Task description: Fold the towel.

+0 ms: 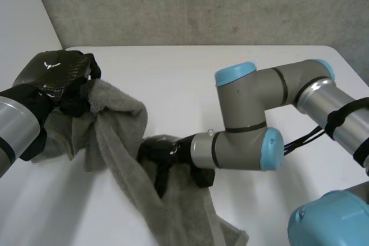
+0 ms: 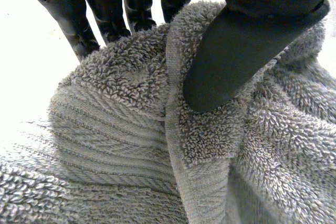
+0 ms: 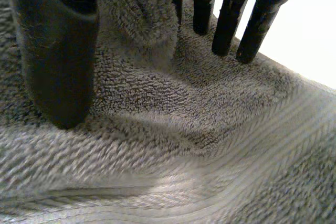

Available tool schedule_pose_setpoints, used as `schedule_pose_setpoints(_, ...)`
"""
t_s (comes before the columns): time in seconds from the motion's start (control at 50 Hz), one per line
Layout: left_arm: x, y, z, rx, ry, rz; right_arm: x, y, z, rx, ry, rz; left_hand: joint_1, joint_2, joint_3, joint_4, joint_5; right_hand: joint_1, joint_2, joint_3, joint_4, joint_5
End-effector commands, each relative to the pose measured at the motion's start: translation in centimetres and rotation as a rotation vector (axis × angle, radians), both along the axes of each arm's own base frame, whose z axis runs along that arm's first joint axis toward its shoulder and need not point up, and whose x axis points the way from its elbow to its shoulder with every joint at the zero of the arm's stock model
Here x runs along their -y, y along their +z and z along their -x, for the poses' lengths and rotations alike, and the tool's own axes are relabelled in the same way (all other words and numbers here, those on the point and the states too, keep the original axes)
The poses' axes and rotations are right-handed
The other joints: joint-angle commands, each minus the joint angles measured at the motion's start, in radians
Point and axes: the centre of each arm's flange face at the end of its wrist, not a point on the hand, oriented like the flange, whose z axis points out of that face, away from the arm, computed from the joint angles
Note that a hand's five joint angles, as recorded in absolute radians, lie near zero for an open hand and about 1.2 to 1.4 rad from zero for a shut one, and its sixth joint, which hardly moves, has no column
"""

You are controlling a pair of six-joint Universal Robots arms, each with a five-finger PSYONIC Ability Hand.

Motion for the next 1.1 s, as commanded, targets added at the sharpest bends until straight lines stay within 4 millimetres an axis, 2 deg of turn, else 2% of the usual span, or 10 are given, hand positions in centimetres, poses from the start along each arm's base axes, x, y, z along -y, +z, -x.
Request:
schedule_pose_setpoints(0.02,0.7,1.2,0.2,-0.015,0.003,0.040,-2.3,1.0,-0.5,0.006,0.031,-0.028,0.141,0.141,0.139,0.140,0.135,0.794,0.796,0.797,0.799,0.795)
schedule_pose_setpoints(0.14,2.0,1.6,0.5,-0.035,0.010,0.051,-0.9,2.8,-0.3,0.036,-0.026,0.002,0.118,0.117,0.115,0.117,0.112,0.972,0.974,0.975,0.977,0.973)
schedule_pose_setpoints(0.2,3.5,1.9,1.1,-0.051,0.009,0.067,3.5,5.2,1.7,0.061,-0.173,0.088,0.118,0.117,0.115,0.117,0.112,0.972,0.974,0.975,0.977,0.973)
schedule_pose_setpoints(0.4,9.0,6.7,5.2,-0.133,-0.050,0.250,12.2,23.1,8.6,0.445,-0.615,0.757,0.091,0.091,0.089,0.091,0.086,0.972,0.974,0.975,0.977,0.973)
schedule_pose_setpoints(0.52,9.7,9.3,6.3,-0.196,-0.073,0.328,11.2,26.7,10.2,0.551,-0.698,0.907,0.065,0.064,0.062,0.064,0.059,0.972,0.974,0.975,0.977,0.973)
schedule_pose_setpoints(0.68,10.7,6.0,6.8,-0.296,-0.078,0.171,9.2,20.7,9.9,0.375,-0.583,0.883,-0.020,-0.021,-0.023,-0.021,-0.026,0.972,0.974,0.975,0.977,0.973)
schedule_pose_setpoints(0.84,9.5,-8.2,6.9,-0.162,-0.104,-0.233,5.5,7.3,9.8,-0.066,-0.333,0.833,-0.246,-0.247,-0.249,-0.247,-0.252,0.972,0.974,0.975,0.977,0.973)
schedule_pose_setpoints(0.9,9.1,-10.3,6.7,-0.143,-0.101,-0.294,4.4,3.5,10.4,-0.177,-0.264,0.777,-0.249,-0.250,-0.252,-0.250,-0.255,0.972,0.974,0.975,0.977,0.973)
schedule_pose_setpoints(1.0,7.4,-14.9,5.5,-0.064,-0.082,-0.429,2.8,0.0,11.5,-0.298,-0.218,0.651,-0.293,-0.294,-0.296,-0.294,-0.299,0.972,0.974,0.975,0.977,0.973)
schedule_pose_setpoints(1.1,6.3,-14.6,5.2,0.014,-0.113,-0.404,2.0,0.5,12.0,-0.318,-0.222,0.624,-0.378,-0.379,-0.381,-0.379,-0.384,0.972,0.974,0.975,0.977,0.973)
